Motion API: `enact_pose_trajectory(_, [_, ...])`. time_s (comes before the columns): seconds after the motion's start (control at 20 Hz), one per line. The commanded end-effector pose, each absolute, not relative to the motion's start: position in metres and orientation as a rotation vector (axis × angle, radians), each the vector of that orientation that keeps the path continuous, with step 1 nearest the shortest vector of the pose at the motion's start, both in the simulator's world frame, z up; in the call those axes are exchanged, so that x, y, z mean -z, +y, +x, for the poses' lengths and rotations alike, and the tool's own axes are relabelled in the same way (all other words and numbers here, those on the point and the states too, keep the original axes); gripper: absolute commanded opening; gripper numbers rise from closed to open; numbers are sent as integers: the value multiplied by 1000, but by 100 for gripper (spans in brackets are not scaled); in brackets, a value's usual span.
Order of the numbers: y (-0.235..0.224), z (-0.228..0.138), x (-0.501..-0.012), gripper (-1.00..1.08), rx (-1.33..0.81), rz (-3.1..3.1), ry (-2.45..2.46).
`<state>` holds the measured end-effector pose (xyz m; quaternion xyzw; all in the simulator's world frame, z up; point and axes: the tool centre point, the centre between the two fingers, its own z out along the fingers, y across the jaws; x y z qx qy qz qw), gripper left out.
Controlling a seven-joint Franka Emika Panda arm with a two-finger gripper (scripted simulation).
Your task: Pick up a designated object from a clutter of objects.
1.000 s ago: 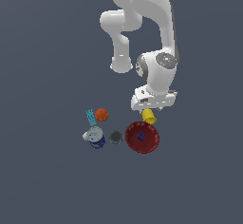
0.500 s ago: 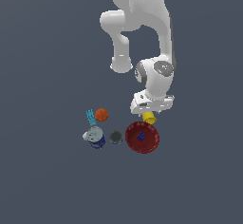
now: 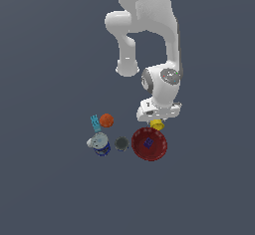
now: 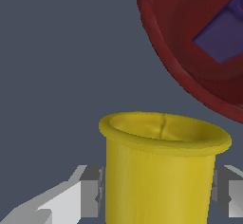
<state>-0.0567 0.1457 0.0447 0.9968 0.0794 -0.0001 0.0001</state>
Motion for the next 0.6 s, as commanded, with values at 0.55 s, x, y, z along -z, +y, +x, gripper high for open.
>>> enact_pose_trajectory(0.55, [144,-56,-48,-100,0,3132,249])
